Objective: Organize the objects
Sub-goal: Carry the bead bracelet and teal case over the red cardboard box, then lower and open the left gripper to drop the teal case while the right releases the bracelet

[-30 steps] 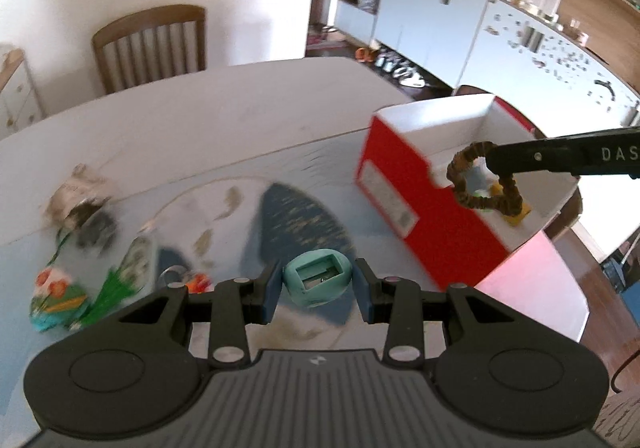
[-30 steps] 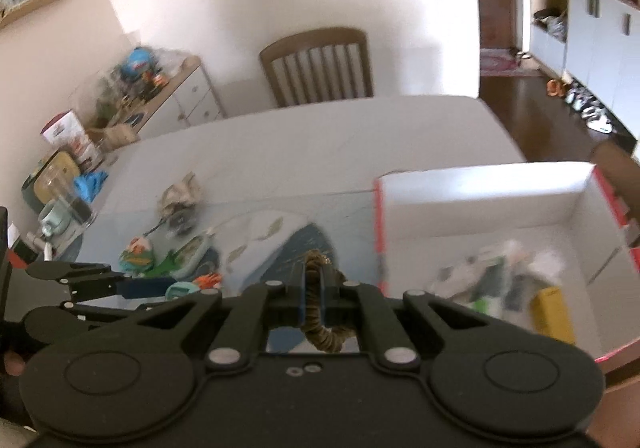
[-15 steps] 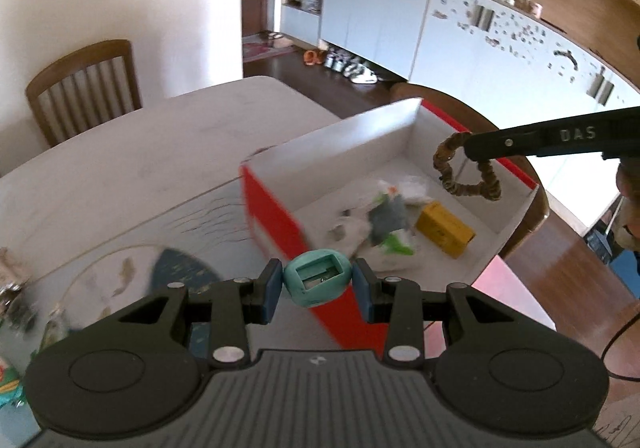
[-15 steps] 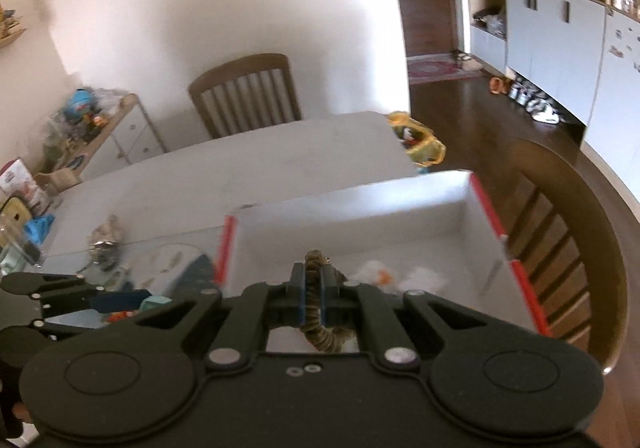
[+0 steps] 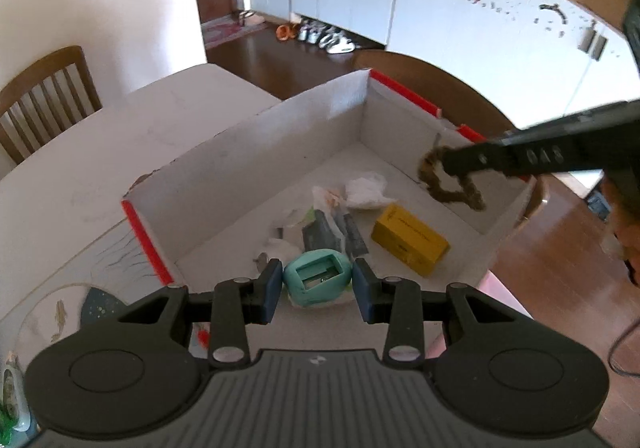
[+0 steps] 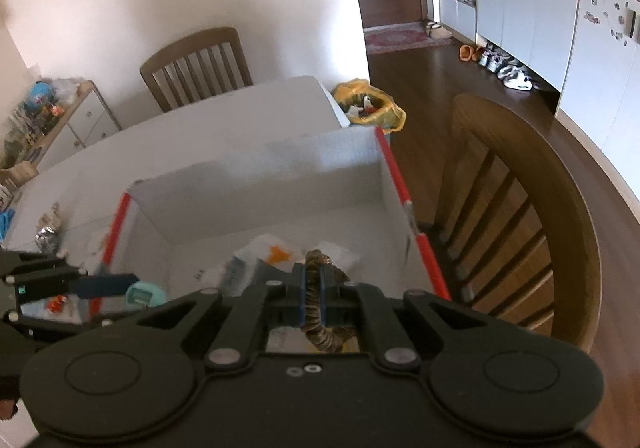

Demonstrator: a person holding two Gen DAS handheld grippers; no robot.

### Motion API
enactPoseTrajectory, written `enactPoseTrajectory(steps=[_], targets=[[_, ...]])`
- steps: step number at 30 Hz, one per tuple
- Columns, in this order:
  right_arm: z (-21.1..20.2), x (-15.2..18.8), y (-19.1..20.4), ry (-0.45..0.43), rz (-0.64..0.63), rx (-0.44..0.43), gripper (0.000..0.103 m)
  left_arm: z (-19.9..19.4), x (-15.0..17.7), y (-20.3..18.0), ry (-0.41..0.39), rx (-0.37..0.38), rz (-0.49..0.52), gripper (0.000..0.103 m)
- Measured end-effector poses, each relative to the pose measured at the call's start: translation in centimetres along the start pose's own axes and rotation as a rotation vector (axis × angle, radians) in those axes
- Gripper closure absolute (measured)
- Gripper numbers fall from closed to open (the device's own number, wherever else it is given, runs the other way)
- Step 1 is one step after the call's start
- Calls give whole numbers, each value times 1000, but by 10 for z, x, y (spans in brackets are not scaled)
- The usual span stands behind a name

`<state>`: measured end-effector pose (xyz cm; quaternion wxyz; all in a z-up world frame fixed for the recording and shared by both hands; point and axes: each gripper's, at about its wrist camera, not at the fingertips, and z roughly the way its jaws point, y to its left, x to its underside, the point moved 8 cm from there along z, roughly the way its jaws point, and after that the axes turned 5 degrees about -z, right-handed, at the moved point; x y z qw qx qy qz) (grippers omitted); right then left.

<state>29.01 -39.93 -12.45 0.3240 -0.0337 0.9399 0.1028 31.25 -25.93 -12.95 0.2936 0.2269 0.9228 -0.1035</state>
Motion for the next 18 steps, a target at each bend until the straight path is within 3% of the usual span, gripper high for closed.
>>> enactPoseTrajectory(steps=[9,18], targets=[[23,18,5,65,-82,-6,98,40,-22,15,26,-117,-10,66],[40,32,11,132,-128,-35,98,74,-24,20,105,-156,-18,66]])
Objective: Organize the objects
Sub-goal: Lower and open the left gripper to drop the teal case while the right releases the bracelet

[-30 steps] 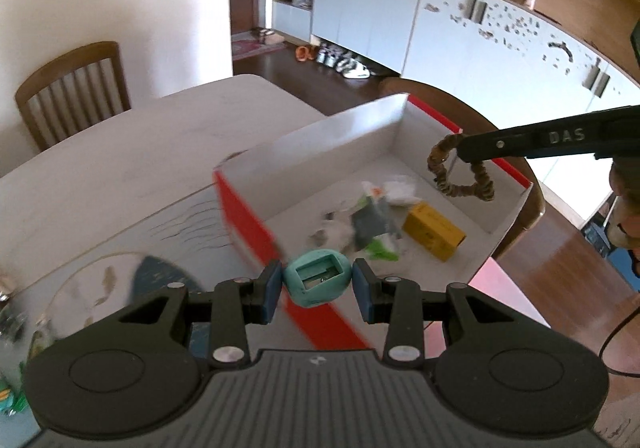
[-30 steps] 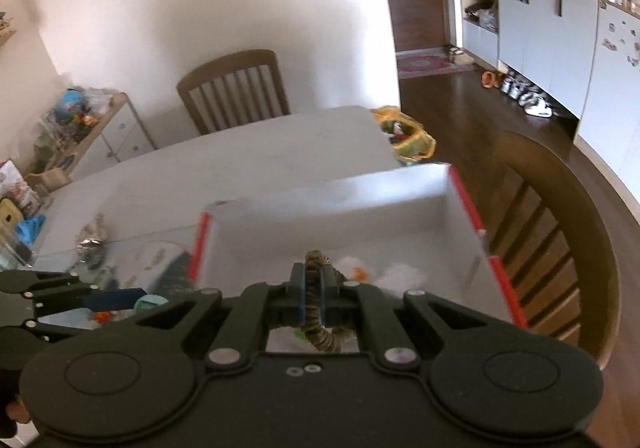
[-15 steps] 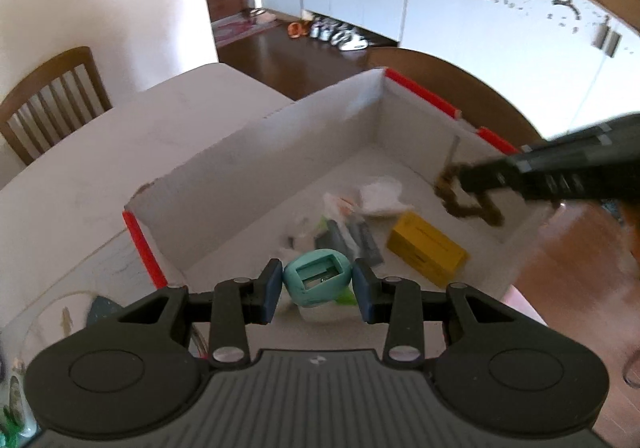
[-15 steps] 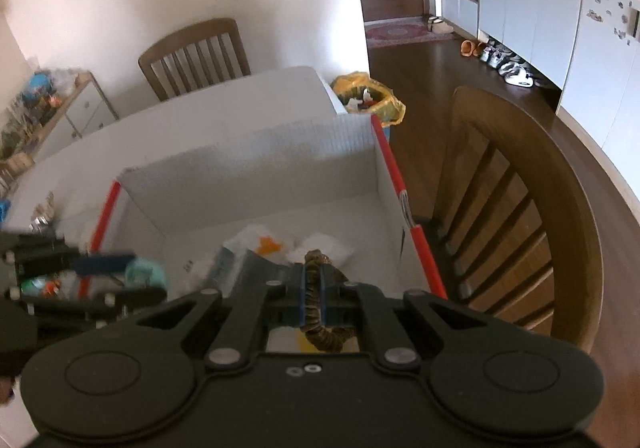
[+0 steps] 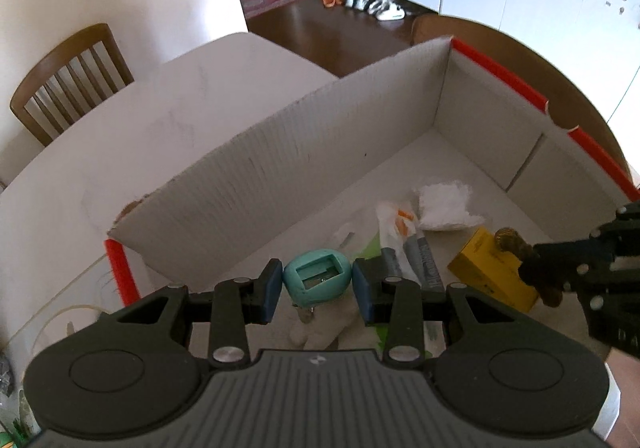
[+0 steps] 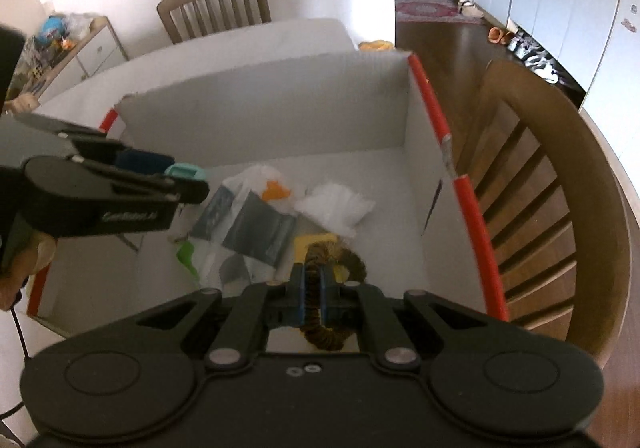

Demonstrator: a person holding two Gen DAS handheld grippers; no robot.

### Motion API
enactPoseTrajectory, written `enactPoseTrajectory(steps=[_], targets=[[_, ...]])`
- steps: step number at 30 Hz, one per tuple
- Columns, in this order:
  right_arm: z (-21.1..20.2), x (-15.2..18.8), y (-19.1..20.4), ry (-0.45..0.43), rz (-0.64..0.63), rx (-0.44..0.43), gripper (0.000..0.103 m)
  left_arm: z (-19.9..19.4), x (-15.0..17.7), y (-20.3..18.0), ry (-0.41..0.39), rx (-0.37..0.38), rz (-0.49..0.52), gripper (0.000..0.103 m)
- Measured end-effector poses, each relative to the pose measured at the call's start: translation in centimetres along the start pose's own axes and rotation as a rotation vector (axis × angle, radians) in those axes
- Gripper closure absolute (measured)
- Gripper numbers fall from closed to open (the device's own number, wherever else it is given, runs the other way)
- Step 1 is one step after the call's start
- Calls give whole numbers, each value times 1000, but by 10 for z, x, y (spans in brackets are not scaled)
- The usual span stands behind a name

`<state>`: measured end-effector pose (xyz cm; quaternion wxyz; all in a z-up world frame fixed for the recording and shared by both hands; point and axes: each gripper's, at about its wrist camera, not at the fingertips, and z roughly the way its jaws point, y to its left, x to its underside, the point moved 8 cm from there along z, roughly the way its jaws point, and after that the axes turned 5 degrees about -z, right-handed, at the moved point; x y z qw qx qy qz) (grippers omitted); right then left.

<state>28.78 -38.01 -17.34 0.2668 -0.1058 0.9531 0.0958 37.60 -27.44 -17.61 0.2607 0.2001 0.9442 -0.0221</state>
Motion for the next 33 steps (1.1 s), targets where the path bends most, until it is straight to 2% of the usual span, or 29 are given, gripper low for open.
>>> enactPoseTrajectory(steps=[7,12,16,21,33], targets=[[6,4,0,26,-18,0,95,12,2,-1,50,6,-7,65],[4,4,0,23,-13,-12,86,13,2,-3,54,11,-3,65],[0,3,-1,15,1,-16,85,12,3,0,50,14,-8,63],[-7,3,-2,-1,18,-22,79,6,3,3,23,35,-37,55],[-30,-1,6,-55,24,-27,79,-36,11,5,-77,119,-85,54]])
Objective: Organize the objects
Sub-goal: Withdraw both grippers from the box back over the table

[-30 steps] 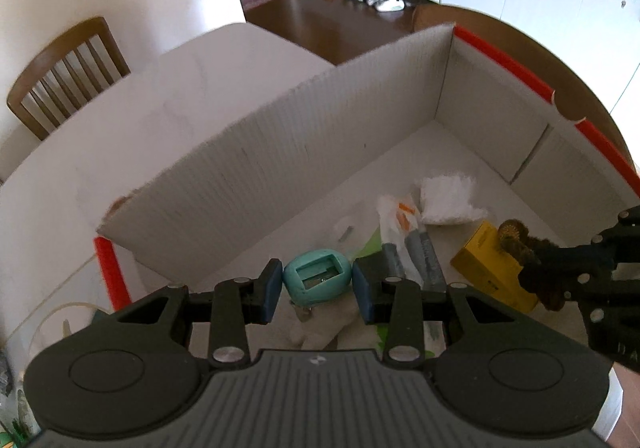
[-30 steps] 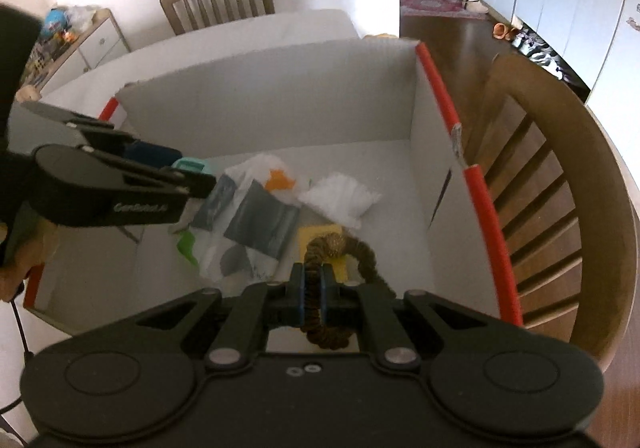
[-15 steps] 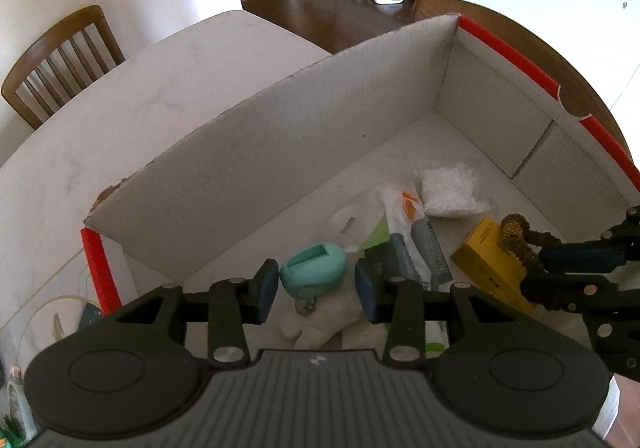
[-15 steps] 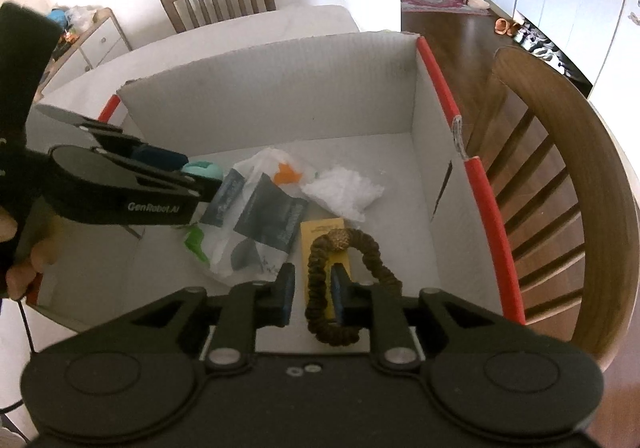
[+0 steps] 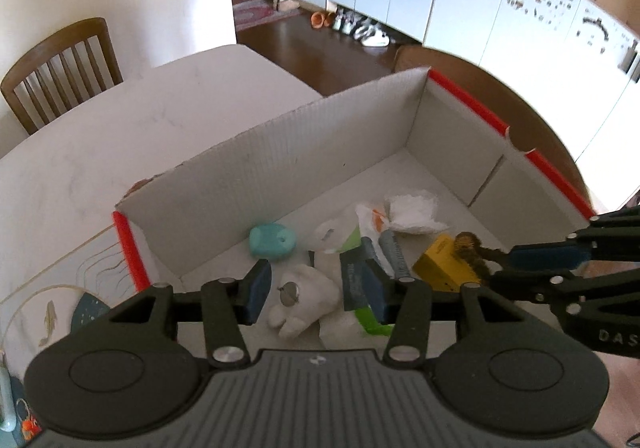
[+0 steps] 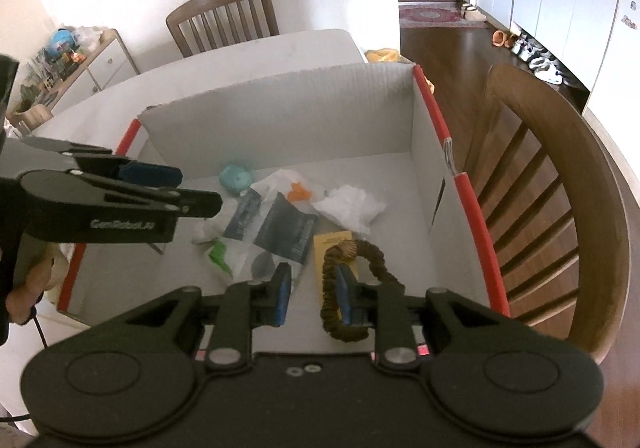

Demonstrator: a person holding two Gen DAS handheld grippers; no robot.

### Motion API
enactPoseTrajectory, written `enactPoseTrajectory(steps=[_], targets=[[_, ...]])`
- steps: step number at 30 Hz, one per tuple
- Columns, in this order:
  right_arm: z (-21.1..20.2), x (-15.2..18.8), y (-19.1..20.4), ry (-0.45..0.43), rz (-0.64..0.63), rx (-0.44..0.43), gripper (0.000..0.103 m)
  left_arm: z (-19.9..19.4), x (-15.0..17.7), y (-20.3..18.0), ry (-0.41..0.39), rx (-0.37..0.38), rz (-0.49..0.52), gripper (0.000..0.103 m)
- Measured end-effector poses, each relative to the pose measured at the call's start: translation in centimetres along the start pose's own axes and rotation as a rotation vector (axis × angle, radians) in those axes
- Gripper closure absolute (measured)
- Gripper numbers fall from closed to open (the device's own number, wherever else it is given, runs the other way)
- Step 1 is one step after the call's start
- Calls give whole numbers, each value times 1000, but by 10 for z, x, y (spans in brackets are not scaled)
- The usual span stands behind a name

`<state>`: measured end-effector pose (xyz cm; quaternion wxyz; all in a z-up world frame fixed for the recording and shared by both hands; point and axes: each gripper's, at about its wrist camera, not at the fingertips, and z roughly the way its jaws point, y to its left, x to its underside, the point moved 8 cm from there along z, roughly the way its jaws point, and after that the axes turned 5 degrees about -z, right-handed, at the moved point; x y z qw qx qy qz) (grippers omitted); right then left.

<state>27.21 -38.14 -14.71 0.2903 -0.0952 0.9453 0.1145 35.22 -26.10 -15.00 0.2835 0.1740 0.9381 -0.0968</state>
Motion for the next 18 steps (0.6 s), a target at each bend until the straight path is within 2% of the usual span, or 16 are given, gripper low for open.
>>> enactPoseTrajectory(steps=[4,6,10,13,16,18], targets=[[-9,-2,6,-21,1,0,77,-17,4,3,-29,21,-25,54],[-13,-2,9,-30,0,3,76,-26,6,4,-45,31,-32,47],[-23,-5,20,-56,-11,3,74,-45,9,6,-80,53,-43,47],[-32,-8,32,-84,-24,7,67,-61,12,10,-108,70,-54,47],[-40,-11,42,-106,-24,6,62,-77,15,16,-138,75,-57,42],[-45,-12,51,-119,-23,8,54,-87,18,21,-153,78,-63,39]])
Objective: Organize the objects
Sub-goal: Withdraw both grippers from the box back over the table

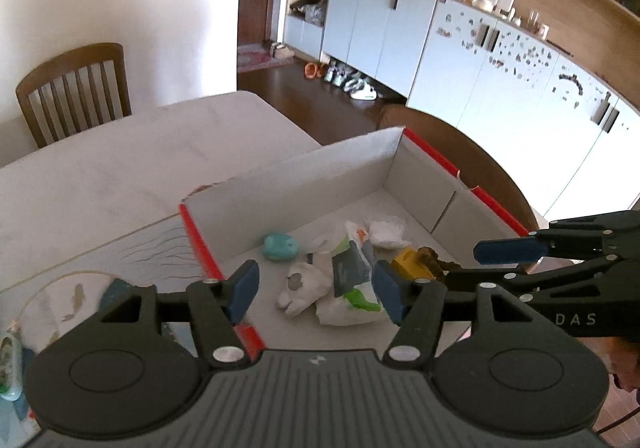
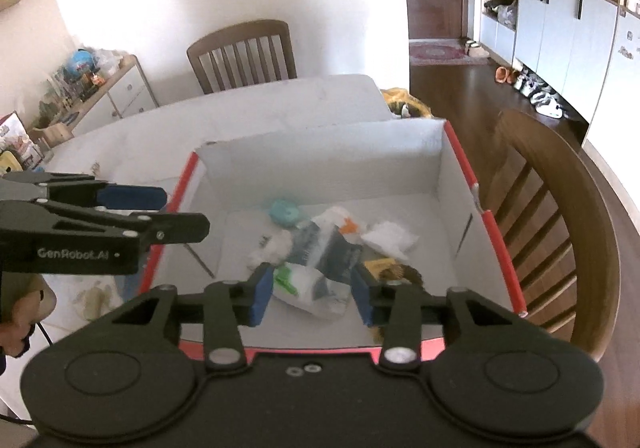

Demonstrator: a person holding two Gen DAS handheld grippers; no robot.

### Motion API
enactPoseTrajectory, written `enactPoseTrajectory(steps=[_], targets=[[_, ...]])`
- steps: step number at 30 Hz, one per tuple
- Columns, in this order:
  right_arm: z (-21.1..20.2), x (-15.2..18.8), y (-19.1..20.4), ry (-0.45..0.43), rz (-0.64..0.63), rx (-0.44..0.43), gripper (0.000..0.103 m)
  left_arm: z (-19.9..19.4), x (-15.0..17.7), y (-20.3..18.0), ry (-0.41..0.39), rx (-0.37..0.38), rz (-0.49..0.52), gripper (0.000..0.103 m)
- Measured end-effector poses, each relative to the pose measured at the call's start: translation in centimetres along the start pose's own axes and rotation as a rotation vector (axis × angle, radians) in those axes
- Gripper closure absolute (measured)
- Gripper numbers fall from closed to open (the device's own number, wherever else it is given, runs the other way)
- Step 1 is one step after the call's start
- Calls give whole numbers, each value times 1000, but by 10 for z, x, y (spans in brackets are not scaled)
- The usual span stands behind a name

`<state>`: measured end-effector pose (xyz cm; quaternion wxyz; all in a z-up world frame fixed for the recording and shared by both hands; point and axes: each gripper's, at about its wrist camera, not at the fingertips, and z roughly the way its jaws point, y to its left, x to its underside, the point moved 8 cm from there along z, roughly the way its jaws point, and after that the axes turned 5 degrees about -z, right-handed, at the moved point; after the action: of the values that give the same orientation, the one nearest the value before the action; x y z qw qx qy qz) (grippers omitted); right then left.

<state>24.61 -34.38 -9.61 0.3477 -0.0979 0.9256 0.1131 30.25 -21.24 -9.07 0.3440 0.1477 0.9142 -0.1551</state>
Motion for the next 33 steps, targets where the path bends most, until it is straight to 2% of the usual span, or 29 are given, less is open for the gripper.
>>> enactPoseTrajectory(steps=[4,6,9,13,15,17,19,21,22,28,33], targets=[[-5,-2,17,-16,-5,2,45,-20,4,12,-26,13,-18,37],[-7,-3,26,-27,-5,1,36,-30,5,19,-41,17,-31,31],[-9,-5,40,-41,-4,-4,26,-46,8,34,-61,16,-57,29],[-11,-8,60,-62,1,-9,18,-65,13,53,-86,8,-73,25],[-12,-9,70,-76,-1,-11,12,-76,15,63,-103,9,-82,18],[-12,-11,81,-86,-4,-17,9,-85,18,74,-115,5,-93,16],[-12,-12,91,-97,-13,-18,8,-93,20,86,-121,-11,-106,14],[-12,-14,101,-103,-19,-23,6,-100,23,99,-129,-22,-123,1],[-11,-14,106,-105,-23,-28,6,-103,25,106,-134,-27,-133,0],[-3,-11,145,-99,-60,-52,6,-118,38,144,-151,-53,-177,0],[12,-7,176,-69,-92,-75,6,-129,49,178,-173,-108,-194,0]])
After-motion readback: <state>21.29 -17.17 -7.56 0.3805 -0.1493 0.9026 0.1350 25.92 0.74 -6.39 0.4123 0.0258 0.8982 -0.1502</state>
